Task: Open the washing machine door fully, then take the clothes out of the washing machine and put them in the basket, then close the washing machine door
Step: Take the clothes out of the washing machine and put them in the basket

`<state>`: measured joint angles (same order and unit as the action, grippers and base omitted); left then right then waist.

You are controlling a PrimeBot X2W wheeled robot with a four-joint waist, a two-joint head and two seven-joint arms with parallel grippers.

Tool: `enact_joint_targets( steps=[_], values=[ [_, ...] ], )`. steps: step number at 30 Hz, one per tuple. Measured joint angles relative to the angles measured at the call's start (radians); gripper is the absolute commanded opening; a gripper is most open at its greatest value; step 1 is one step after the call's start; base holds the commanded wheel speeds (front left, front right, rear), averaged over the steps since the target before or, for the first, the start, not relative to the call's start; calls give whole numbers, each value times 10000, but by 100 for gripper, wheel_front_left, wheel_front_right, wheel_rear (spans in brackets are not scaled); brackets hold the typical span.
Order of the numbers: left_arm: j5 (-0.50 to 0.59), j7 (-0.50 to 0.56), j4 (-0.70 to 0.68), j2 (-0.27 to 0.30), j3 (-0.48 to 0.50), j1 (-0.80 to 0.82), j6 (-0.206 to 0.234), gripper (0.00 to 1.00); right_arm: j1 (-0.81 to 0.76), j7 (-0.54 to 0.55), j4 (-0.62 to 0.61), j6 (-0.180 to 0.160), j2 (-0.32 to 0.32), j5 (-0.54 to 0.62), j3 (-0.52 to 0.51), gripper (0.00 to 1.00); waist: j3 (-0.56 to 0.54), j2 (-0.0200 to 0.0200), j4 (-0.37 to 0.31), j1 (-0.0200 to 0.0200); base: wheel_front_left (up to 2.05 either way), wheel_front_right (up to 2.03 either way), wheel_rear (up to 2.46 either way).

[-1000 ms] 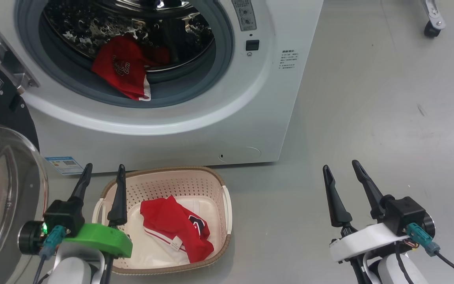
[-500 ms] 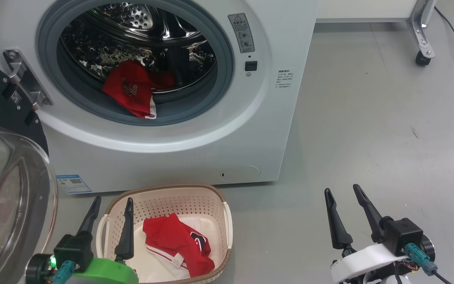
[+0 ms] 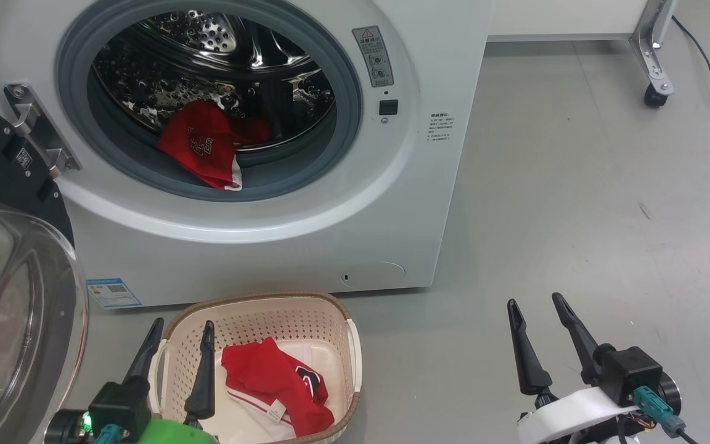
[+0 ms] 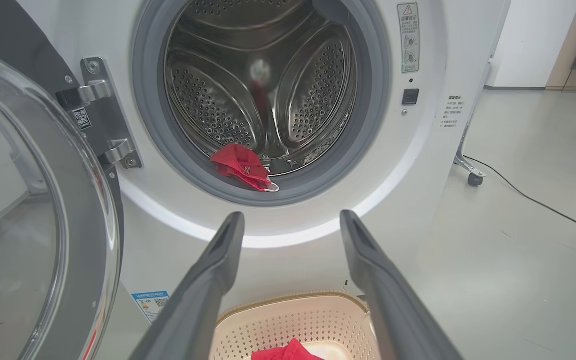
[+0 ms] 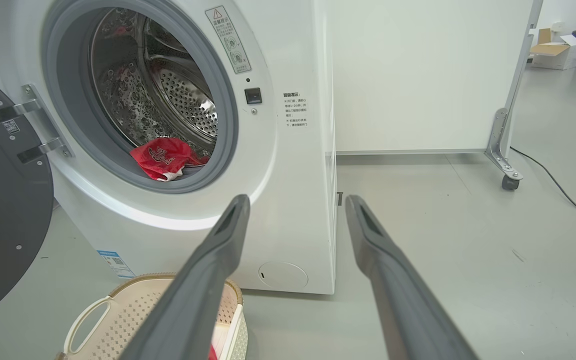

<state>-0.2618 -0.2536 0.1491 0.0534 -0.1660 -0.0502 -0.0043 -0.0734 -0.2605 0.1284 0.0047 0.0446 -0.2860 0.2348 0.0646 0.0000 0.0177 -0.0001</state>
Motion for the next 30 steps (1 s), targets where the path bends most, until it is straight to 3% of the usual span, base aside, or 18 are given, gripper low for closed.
enact_joint_targets(
  steps=[30],
  values=[
    [81,249,113,-2,-301,-110,157,100,-23,0,-173,17,-6,61,228,100,186,0,-173,0,0,0,0]
  ],
)
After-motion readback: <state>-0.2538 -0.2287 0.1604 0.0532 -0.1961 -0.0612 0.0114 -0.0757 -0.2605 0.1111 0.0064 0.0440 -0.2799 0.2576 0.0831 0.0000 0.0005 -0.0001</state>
